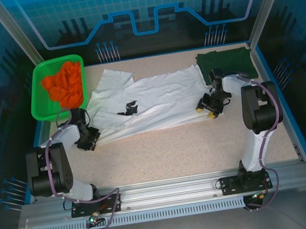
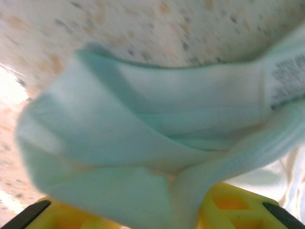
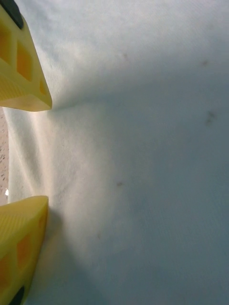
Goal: Fold and stack the t-shirts
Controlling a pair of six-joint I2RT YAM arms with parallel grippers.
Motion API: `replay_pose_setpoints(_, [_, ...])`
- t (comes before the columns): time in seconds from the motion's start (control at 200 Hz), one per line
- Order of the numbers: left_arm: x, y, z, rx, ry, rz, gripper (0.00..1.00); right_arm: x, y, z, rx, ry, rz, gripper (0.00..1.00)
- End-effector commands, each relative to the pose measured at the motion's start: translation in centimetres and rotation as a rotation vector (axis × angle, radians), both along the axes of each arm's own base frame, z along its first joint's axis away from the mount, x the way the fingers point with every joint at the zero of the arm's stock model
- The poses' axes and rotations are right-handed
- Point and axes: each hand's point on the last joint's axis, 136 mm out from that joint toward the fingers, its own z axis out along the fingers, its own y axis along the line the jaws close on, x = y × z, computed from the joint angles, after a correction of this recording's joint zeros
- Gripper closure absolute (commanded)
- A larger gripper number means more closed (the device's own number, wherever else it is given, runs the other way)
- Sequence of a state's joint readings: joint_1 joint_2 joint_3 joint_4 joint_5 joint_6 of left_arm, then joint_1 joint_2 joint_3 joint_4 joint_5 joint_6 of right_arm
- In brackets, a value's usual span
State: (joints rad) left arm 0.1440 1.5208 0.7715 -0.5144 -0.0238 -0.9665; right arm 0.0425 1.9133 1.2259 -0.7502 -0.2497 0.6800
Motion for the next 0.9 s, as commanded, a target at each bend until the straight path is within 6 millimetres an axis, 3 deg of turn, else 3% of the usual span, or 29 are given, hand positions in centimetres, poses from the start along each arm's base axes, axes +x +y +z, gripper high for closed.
replay_pose_setpoints(0.0, [-3.5, 3.0, -0.5, 0.048, 0.118, 0.046, 0.62, -4.2, -2.6, -2.4, -0.059, 0.146, -0.050, 0.45])
replay_pose_setpoints(0.165, [-4.4, 4.5, -0.1, 0.043, 0.138, 0.038, 0.58, -6.5, -3.1, -2.6, -0.047, 0.175, -0.068, 0.41])
replay_pose_setpoints(0.39, [-5.2, 3.8, 0.5, 0.015, 0.117, 0.016, 0.53, -10.6, -2.5, -1.8, -0.027, 0.180, -0.083, 0.35])
replay_pose_setpoints(0.395, [-5.2, 3.8, 0.6, 0.013, 0.116, 0.016, 0.52, -11.4, -2.5, -2.1, -0.028, 0.198, -0.085, 0.35])
replay_pose_setpoints(0.425, [-5.2, 3.6, 0.9, 0.007, 0.109, 0.015, 0.51, -12.1, -2.5, -2.1, -0.028, 0.203, -0.091, 0.34])
replay_pose_setpoints(0.525, [-5.3, 3.2, 3.5, -0.006, 0.076, 0.010, 0.46, -13.1, -2.2, -1.5, -0.013, 0.174, -0.109, 0.27])
replay_pose_setpoints(0.62, [-4.8, 1.9, 6.8, -0.014, -0.016, -0.003, 0.45, -12.4, -1.7, 0.2, 0.022, 0.108, -0.112, 0.24])
replay_pose_setpoints(0.725, [-3.4, -1.0, 9.8, 0.008, -0.081, -0.104, 0.46, -10.3, -2.4, 3.4, -0.016, -0.003, -0.105, 0.23])
replay_pose_setpoints(0.8, [-1.9, -4.0, 10.4, -0.016, -0.123, -0.185, 0.48, -8.7, -3.7, 5.8, -0.084, -0.079, -0.131, 0.23])
replay_pose_setpoints(0.895, [-0.5, -7.4, 9.6, -0.033, -0.152, -0.272, 0.52, -7.8, -4.4, 7.1, -0.116, -0.126, -0.175, 0.25])
